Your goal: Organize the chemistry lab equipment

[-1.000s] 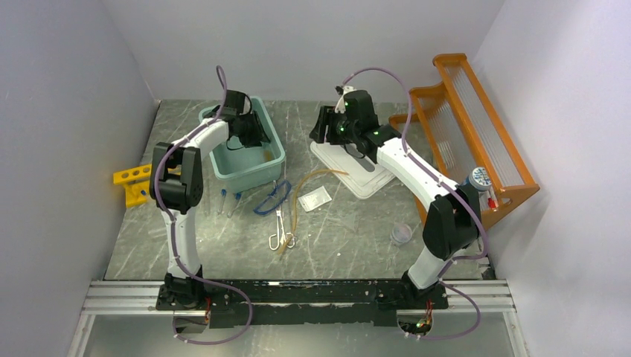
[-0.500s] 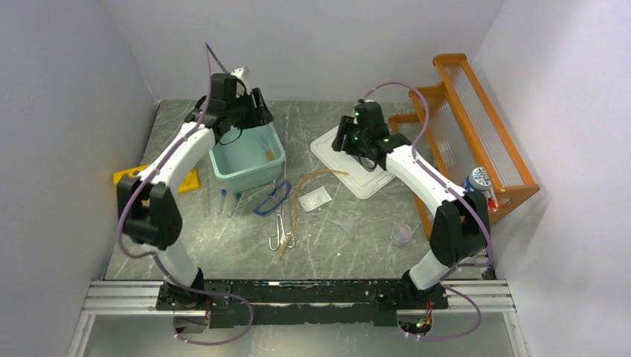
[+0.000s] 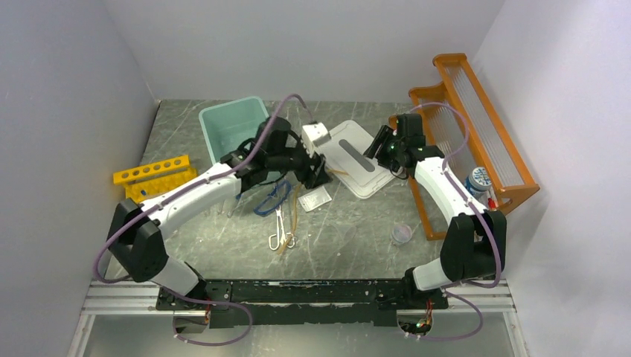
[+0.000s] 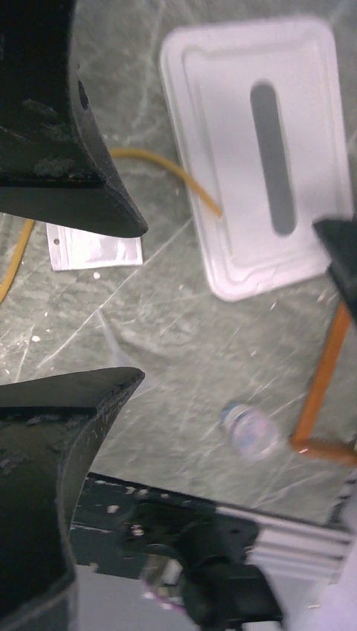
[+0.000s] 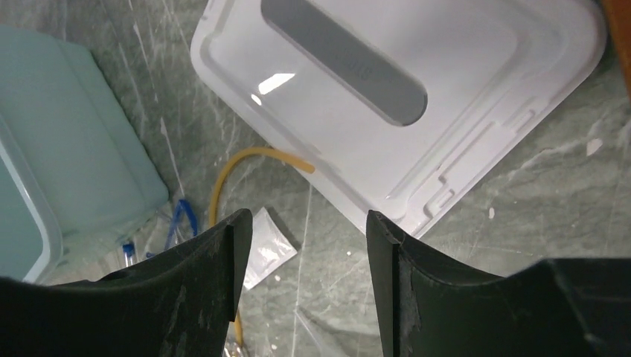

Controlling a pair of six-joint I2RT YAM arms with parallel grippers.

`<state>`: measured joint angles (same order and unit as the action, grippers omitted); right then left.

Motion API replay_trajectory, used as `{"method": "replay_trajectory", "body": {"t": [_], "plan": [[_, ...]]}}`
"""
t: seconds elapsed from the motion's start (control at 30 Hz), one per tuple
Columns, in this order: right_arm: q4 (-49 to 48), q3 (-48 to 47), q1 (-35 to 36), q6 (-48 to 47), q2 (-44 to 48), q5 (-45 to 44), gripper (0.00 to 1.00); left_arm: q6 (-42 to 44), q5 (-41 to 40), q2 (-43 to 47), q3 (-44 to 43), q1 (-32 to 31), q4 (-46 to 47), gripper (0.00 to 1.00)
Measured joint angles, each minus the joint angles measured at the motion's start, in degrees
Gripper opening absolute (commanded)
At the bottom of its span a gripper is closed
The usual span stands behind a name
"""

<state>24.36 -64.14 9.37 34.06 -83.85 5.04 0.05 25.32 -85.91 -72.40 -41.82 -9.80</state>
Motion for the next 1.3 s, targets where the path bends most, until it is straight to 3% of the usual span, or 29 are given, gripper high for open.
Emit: {"method": "replay_trajectory", "body": {"t": [0.23, 0.43, 0.7, 0.9, 1.07, 1.3], "plan": [[1.49, 3.89, -0.31, 0.07, 1.62, 3.56, 0.61, 11.67, 6.34, -7.32, 3.82, -7.26, 0.26, 0.60], [2.75, 5.84, -0.52, 0.52, 4.61, 4.57, 0.61, 25.62, 8.57, -18.43, 2.43, -11.76, -5.92, 0.56], [2.78, 5.84, -1.01, 0.70, 4.87, 5.66, 0.61, 39.76, 7.26, -23.32, 1.42, -12.68, -8.46, 0.54], [3.10, 5.79, -1.29, 0.61, 3.58, 5.75, 0.61, 44.02, 5.70, -26.53, -0.15, -13.35, -5.90, 0.51], [3.10, 5.79, -1.86, 0.63, 3.23, 5.53, 0.61, 44.54, 6.32, -29.00, -0.15, -13.51, -3.87, 0.37], [2.93, 5.84, -2.32, 1.07, 3.26, 4.98, 0.60, 45.27, 5.49, -29.07, -0.15, -13.53, -3.74, 0.06]]}}
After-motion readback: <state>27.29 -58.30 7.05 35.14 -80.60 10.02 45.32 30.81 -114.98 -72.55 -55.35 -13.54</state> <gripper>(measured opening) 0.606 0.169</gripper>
